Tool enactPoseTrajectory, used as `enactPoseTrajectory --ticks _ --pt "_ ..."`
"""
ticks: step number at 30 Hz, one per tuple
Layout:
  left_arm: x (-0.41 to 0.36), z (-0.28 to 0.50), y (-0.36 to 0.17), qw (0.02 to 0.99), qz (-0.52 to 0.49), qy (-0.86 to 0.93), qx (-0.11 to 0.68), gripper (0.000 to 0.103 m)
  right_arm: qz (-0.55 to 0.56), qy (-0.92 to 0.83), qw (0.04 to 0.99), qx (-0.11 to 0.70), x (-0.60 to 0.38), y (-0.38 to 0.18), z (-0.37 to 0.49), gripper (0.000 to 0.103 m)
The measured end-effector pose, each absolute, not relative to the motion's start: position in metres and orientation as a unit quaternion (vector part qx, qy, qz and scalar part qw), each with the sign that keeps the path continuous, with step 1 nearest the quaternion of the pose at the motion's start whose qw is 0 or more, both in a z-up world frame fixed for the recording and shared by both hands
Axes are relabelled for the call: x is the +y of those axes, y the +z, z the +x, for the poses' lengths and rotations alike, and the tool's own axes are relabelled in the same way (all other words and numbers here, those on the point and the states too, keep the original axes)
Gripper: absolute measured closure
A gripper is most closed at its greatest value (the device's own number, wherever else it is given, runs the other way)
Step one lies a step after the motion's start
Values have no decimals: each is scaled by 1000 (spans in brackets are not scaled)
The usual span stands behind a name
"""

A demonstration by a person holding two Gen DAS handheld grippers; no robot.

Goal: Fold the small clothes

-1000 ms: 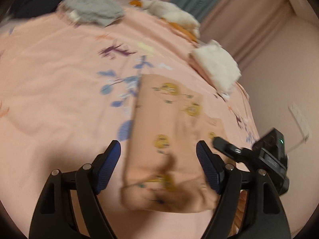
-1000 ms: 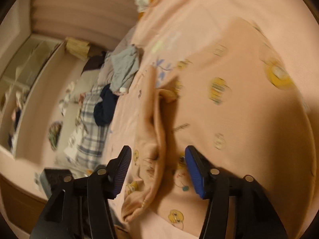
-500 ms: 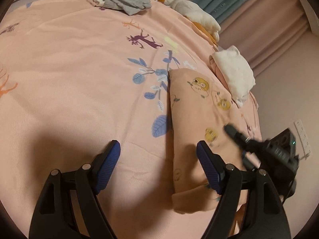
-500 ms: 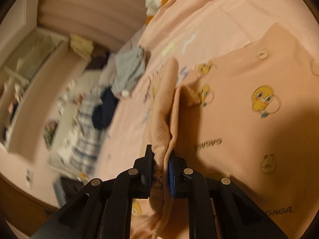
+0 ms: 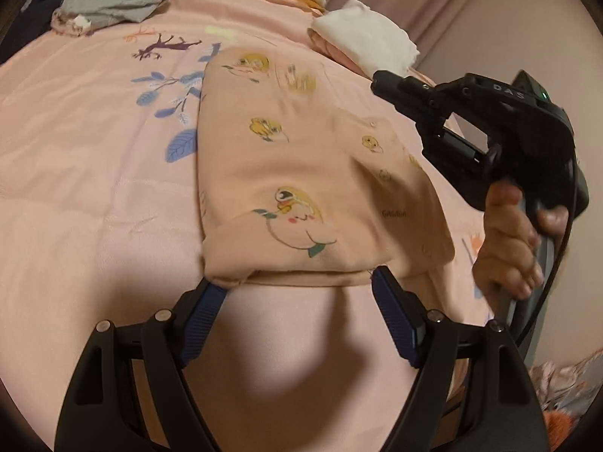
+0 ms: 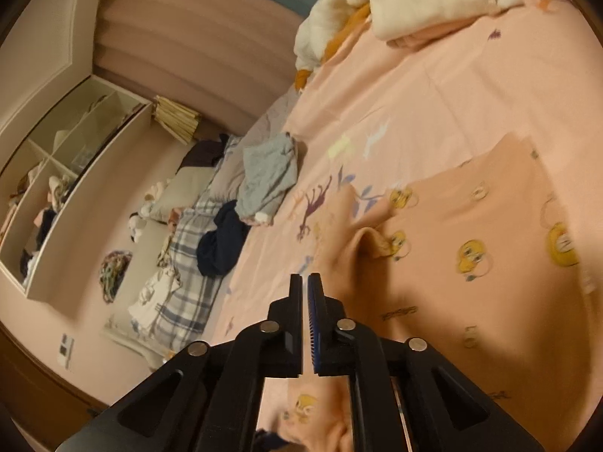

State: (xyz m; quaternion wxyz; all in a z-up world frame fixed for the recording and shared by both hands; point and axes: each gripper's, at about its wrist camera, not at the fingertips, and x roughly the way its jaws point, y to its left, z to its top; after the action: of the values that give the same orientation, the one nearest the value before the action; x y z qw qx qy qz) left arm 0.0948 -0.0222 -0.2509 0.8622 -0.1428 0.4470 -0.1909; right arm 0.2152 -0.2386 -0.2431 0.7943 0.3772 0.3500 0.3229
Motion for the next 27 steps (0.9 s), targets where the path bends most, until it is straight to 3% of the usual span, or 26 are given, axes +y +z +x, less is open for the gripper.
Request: enactPoseTrajectory --ticks 3,5,6,7,12,15,17,18,19,27 --pt "-12 95 -254 861 -154 -191 445 24 345 310 800 382 -239 -248 219 95" --pt "-3 96 -257 855 -183 -193 445 24 333 299 796 407 -241 -256 221 72" --pt "0 96 -258 853 -194 -196 444 24 333 307 785 423 -243 -264 221 53" --pt "2 95 -258 851 -198 -198 444 24 336 312 775 436 -243 -272 222 49" --pt "-13 91 -253 862 -142 -199 444 24 352 324 753 452 -235 -288 227 50" --pt "-17 91 -255 868 -112 -198 442 24 353 352 744 444 -221 -285 228 55" --pt "-19 91 -257 870 -101 -196 440 24 339 353 743 457 -204 -288 232 63" --pt "-20 92 -258 872 -98 -194 439 23 326 342 751 462 -200 -288 232 77" --pt "-19 95 -259 873 -99 -190 438 23 315 332 757 466 -197 -290 233 84" --pt "-22 114 -261 882 -118 -153 430 23 379 340 759 406 -229 -274 227 87"
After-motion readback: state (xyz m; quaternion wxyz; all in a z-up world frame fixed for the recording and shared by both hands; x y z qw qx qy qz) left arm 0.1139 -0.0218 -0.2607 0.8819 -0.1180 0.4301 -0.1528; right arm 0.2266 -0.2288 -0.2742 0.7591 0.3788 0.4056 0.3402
